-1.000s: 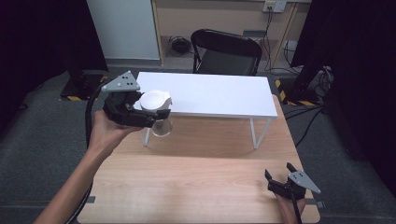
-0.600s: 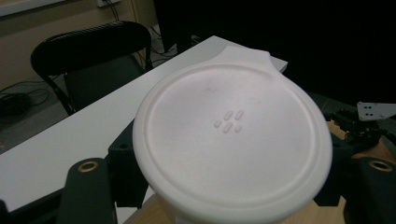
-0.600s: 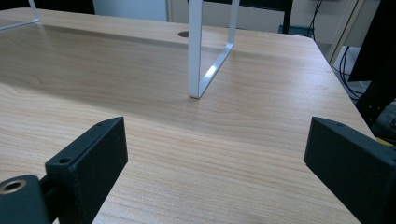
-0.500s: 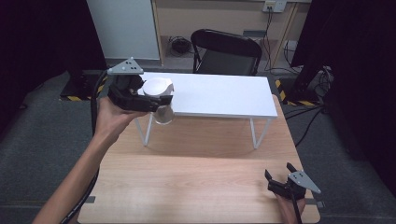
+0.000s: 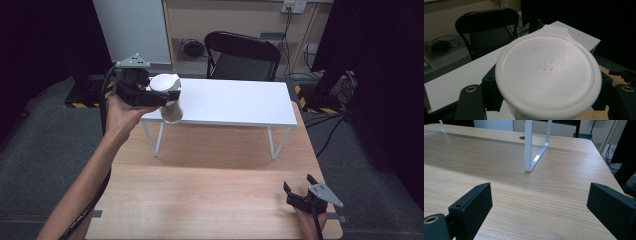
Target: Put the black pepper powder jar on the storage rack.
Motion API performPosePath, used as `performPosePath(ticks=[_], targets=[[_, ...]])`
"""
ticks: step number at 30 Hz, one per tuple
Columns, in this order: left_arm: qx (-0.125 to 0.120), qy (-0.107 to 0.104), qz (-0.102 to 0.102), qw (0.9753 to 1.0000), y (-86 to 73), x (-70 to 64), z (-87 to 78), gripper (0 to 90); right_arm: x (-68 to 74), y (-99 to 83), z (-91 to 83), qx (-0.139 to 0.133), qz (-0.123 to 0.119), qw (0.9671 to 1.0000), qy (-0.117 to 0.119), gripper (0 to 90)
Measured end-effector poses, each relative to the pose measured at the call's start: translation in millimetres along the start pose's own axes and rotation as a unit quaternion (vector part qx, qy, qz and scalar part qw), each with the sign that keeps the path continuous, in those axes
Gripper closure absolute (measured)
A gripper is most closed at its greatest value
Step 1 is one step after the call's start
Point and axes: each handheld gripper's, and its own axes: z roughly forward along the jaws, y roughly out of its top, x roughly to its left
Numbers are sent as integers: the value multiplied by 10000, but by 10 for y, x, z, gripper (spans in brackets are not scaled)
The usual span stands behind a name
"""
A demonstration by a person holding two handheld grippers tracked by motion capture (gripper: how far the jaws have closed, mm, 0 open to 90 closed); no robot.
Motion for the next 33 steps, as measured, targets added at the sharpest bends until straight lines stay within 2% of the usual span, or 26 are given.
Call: performPosePath(ticks=[15, 22, 25, 30, 33], targets=[[14, 320, -342, 9989, -10, 271, 259, 306, 10, 7, 3, 25, -3, 10000, -10, 63], [71, 491, -315, 9983, 44, 327, 376, 306, 7, 6, 2, 21, -9, 10000, -9, 63], [39, 516, -339, 9981, 35, 342, 392, 306, 12, 7, 2, 26, -6, 10000, -12, 64], [124, 588, -294, 9978, 27, 380, 468, 306, 13, 7, 1, 28, -7, 10000, -15, 64], [140, 601, -356, 9975, 3, 415, 505, 306, 16, 21, 8, 75, -59, 10000, -4, 64]])
